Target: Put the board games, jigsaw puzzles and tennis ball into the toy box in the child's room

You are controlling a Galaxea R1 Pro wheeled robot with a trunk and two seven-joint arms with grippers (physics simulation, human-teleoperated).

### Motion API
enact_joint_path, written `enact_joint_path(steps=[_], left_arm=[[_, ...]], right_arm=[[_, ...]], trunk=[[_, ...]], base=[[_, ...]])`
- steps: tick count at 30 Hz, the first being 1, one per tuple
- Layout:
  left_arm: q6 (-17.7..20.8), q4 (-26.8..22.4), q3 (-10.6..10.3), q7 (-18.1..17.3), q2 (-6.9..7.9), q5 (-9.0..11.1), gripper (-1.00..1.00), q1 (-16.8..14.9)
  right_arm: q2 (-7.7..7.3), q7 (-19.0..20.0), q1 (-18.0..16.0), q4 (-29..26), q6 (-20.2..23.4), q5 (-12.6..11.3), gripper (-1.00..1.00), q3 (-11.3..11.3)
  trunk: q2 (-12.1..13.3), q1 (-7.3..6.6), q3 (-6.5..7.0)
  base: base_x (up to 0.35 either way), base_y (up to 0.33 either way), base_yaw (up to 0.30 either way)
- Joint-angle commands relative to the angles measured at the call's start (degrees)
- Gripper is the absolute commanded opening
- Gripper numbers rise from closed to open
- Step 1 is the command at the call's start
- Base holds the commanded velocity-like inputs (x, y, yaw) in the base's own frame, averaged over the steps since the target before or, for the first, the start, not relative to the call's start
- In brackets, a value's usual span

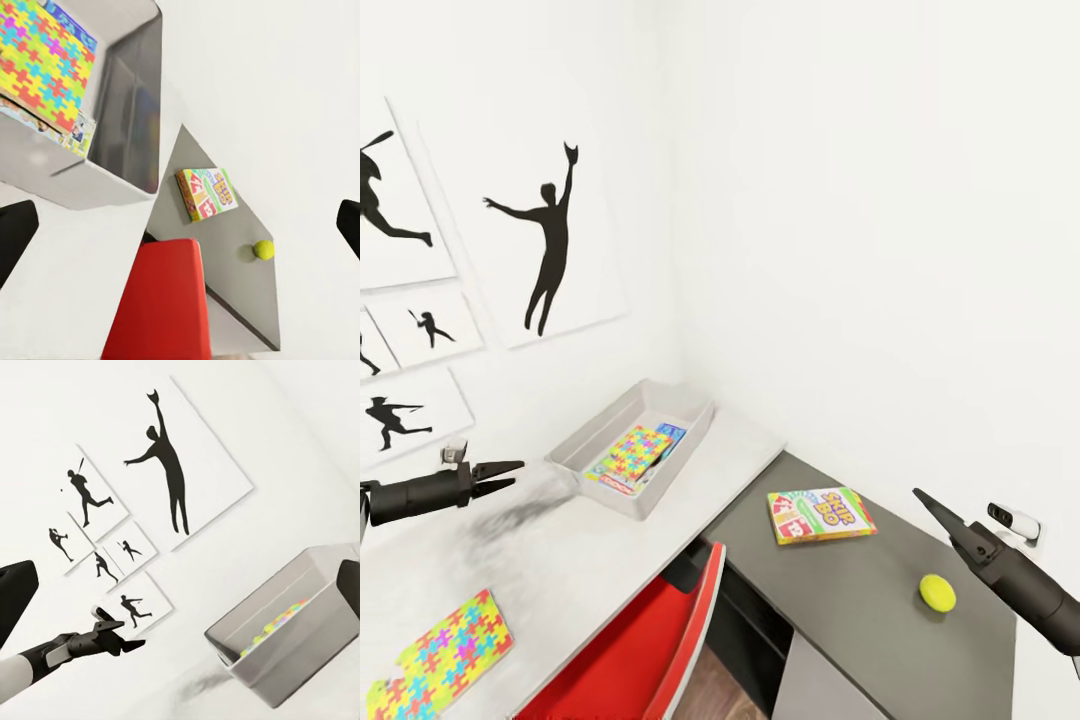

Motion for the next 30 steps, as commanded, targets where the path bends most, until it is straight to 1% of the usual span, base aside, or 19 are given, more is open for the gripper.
enact_joint_path(steps=[1, 6, 13, 25, 30], left_arm=[[0.62, 0.01, 0.30, -0.44, -0.05, -0.61, 1.00, 0.10], [0.67, 0.07, 0.35, -0.44, -0.04, -0.61, 1.00, 1.87], [0.61, 0.27, 0.24, -0.44, -0.28, -0.69, 1.00, 4.21], [0.49, 0.53, -0.03, -0.44, -0.35, -0.78, 1.00, 4.90], [0.49, 0.53, -0.05, -0.44, -0.46, -0.78, 1.00, 4.90]], right_arm=[[-0.01, 0.07, -0.03, -0.01, 0.50, -0.23, 1.00, -0.02], [-0.01, 0.07, -0.02, 0.00, 0.50, -0.23, 1.00, 0.01], [-0.01, 0.07, -0.06, 0.01, 0.50, -0.23, 1.00, 0.02], [0.07, -0.06, -0.02, 0.04, 0.50, -0.19, 1.00, 0.23], [0.10, -0.27, -0.03, 0.03, 0.50, 0.44, 1.00, 0.32]], trunk=[[-0.13, 0.04, -0.07], [-0.13, 0.04, 0.14], [-0.13, 0.04, 0.22], [-0.13, 0.04, 0.23], [-0.13, 0.04, 0.23]], base=[[-0.019, 0.000, 0.230], [-0.009, 0.000, 0.184], [-0.002, 0.000, 0.055], [0.000, 0.000, 0.006], [0.000, 0.000, 0.000]])
